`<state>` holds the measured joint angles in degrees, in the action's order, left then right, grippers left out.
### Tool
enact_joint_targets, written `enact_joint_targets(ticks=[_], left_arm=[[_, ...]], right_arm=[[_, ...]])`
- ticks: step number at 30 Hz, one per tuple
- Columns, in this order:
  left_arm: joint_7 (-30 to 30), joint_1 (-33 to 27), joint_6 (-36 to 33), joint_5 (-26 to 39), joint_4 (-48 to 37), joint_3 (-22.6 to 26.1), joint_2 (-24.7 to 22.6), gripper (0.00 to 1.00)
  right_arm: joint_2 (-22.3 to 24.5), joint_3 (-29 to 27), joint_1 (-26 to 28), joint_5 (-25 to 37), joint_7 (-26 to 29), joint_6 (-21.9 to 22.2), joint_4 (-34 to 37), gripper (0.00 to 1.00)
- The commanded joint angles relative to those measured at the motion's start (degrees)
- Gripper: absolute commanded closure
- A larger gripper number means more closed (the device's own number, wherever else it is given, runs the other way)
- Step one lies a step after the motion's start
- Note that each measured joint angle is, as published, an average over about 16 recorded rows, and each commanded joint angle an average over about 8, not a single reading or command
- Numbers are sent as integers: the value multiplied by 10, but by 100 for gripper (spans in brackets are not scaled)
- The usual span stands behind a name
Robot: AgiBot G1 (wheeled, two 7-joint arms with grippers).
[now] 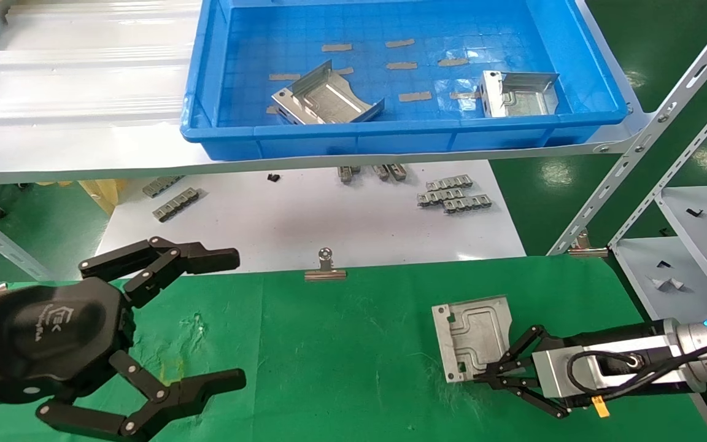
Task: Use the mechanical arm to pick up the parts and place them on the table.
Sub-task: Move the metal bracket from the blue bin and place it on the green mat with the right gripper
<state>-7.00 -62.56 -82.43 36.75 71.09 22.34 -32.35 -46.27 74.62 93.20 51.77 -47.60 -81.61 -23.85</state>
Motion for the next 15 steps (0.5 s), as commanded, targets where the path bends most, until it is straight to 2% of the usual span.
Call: enact_joint_targets(ticks=[1,2,7,9,10,15], left_arm=[[0,0,0,0,0,0,0,0],[0,0,0,0,0,0,0,0],[0,0,0,0,0,0,0,0],[0,0,0,0,0,0,0,0],[0,0,0,0,0,0,0,0],[0,0,0,0,0,0,0,0]], right_arm=[[-16,0,0,0,-20,-6,37,95],[-22,0,1,1,-27,-8,51,88],[-43,2,5,7,-57,-16,108,26],[-51,4,4,9,-67,-17,126,6],[-54,4,3,11,-72,-16,134,0],[-70,3,-4,10,-97,-9,166,0]])
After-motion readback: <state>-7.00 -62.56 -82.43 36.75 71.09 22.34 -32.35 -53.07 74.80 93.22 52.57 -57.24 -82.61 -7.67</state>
